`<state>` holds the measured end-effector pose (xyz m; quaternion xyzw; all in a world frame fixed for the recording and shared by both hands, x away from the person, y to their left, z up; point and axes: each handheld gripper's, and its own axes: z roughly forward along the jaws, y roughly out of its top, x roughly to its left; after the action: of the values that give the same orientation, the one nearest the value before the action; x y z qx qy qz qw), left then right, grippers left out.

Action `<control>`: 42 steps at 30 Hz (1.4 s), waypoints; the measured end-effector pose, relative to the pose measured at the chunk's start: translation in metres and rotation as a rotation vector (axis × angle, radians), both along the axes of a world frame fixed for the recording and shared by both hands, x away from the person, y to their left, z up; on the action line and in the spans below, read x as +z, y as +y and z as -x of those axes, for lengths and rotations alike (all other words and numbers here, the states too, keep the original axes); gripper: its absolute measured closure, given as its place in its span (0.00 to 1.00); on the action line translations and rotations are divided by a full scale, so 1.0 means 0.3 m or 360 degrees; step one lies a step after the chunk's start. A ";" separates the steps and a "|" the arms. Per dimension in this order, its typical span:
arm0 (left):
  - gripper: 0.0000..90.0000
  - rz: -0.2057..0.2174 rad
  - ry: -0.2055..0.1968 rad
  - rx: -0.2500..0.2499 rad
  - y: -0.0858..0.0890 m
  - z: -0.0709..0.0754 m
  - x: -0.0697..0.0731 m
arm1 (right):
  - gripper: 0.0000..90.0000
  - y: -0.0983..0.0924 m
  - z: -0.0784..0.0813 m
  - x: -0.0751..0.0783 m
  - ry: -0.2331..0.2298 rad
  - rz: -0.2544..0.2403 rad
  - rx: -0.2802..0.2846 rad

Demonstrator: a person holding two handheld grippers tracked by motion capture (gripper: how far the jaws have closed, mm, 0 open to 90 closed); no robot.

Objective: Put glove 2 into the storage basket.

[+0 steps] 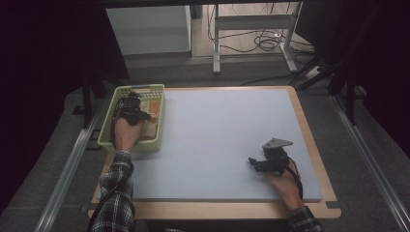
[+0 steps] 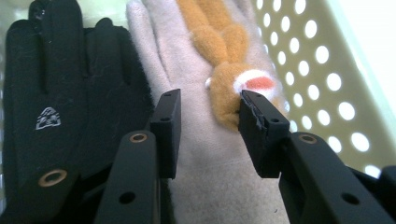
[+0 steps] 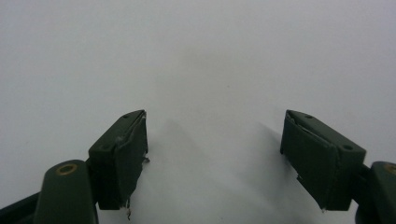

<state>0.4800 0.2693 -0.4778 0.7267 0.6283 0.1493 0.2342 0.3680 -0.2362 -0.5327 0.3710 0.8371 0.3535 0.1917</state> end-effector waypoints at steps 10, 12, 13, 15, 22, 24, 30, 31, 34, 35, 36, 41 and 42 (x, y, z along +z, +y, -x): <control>0.40 -0.0018 -0.0100 0.0006 0.023 0.028 0.038 | 0.25 0.000 0.000 0.000 0.0000 0.0000 -0.0001; 0.28 0.0022 -0.0138 0.0010 0.034 0.038 0.046 | 0.25 0.000 0.000 0.000 0.0000 0.0001 -0.0001; 0.25 0.0022 -0.0138 0.0010 0.034 0.038 0.046 | 0.25 0.000 0.000 0.000 0.0000 0.0001 -0.0001; 0.21 0.0067 -0.0171 0.0014 0.044 0.046 0.051 | 0.25 0.001 0.000 0.000 -0.0001 0.0003 -0.0002; 0.11 0.0140 -0.0256 -0.0051 0.059 0.088 0.078 | 0.25 0.001 0.000 0.000 -0.0002 0.0004 -0.0003; 0.09 0.0160 -0.0270 -0.0074 0.059 0.098 0.086 | 0.25 0.001 0.001 0.000 -0.0002 0.0004 -0.0003; 0.05 0.0167 -0.0272 -0.0116 0.058 0.118 0.099 | 0.25 0.001 0.001 0.000 -0.0004 0.0006 -0.0005; 0.05 0.0164 -0.0272 -0.0124 0.057 0.121 0.100 | 0.25 0.001 0.001 0.000 -0.0004 0.0006 -0.0005; 0.04 0.0150 -0.0277 -0.0153 0.054 0.131 0.103 | 0.25 0.001 0.001 0.000 -0.0004 0.0006 -0.0005; 0.04 0.0148 -0.0276 -0.0164 0.053 0.134 0.104 | 0.25 0.001 0.001 0.000 -0.0004 0.0007 -0.0005; 0.03 0.0141 -0.0272 -0.0172 0.052 0.137 0.106 | 0.25 0.001 0.001 0.000 -0.0004 0.0007 -0.0005; 0.02 0.0101 -0.0270 -0.0236 0.042 0.152 0.111 | 0.25 0.002 0.001 0.000 -0.0005 0.0008 -0.0005; 0.02 0.0092 -0.0277 -0.0250 0.040 0.155 0.111 | 0.25 0.002 0.001 0.000 -0.0005 0.0008 -0.0005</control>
<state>0.4336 0.2812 -0.4443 0.7509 0.5508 0.1748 0.3199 0.3677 -0.2358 -0.5327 0.3711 0.8371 0.3517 0.1946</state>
